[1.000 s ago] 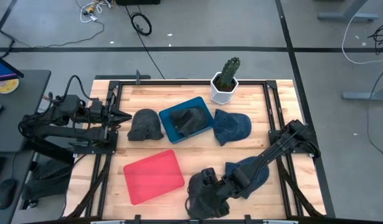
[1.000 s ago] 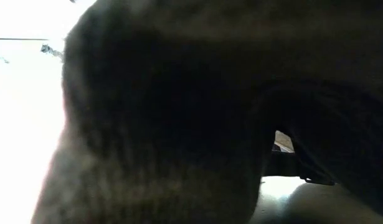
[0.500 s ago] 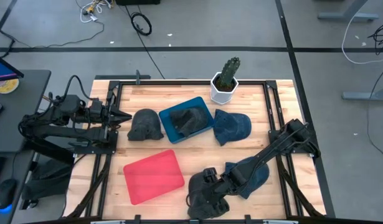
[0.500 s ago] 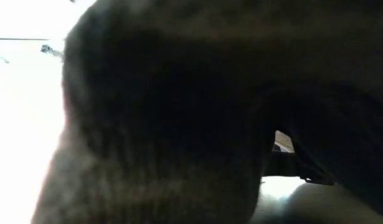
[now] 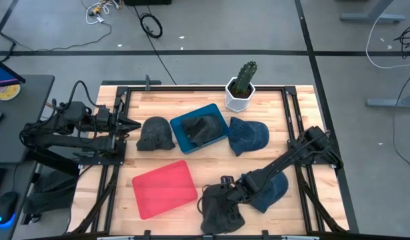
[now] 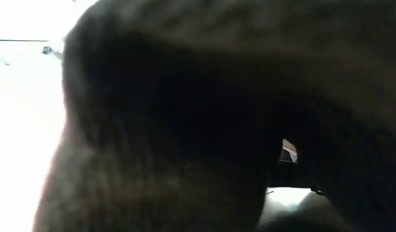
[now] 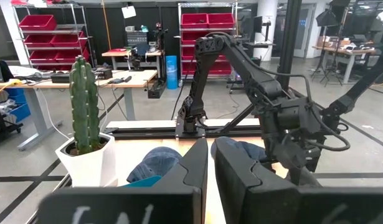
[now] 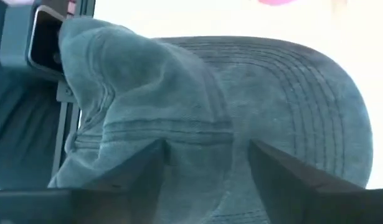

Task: Pick & Place hat
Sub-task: Put the bottom gray cap into the blue bin

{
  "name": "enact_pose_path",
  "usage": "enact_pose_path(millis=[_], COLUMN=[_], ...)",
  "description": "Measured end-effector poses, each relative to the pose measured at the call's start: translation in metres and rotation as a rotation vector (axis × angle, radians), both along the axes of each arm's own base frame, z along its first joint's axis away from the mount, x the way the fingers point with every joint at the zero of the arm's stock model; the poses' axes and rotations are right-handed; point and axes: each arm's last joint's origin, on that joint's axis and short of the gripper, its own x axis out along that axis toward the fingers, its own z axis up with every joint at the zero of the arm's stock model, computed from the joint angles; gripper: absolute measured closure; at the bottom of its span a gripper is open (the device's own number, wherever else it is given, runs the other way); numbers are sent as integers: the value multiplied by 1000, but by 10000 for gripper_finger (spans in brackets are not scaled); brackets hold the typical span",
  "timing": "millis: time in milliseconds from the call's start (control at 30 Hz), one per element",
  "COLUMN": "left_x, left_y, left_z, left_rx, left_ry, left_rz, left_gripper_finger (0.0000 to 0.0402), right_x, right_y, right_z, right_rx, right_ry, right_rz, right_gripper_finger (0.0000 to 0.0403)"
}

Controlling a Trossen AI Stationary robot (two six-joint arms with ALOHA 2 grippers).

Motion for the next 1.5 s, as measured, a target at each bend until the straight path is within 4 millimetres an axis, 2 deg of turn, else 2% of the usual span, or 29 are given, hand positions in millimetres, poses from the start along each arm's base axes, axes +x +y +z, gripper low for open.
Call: enact_pose_path(millis=[233,267,467,633,800,1067,1267,1500], left_x=[0,0,0,0,0,0,0,0], left_y=[0,0,0,0,0,0,0,0], left_z=[0,0,0,0,0,0,0,0], left_rx=[0,0,0,0,0,0,0,0], left_ry=[0,0,0,0,0,0,0,0], left_rz=[0,0,0,0,0,0,0,0], left_gripper_finger=[371,371,371,371,371,371,371,371], right_x=[5,6,9,12,10,-4,-2,10], right_y=[-8,-9,-16,-24,-36,-58,-89,-132], right_z=[0,0,1,7,34,85,103,105], right_rx=[110,118,148,199,260,280,282,329], right_ry=[55,60,72,83,36,-79,-146,-162], right_rz=[-9,-1,44,41,9,-67,-157,-193], right_gripper_finger=[373,387,373,397,394,399,400,399])
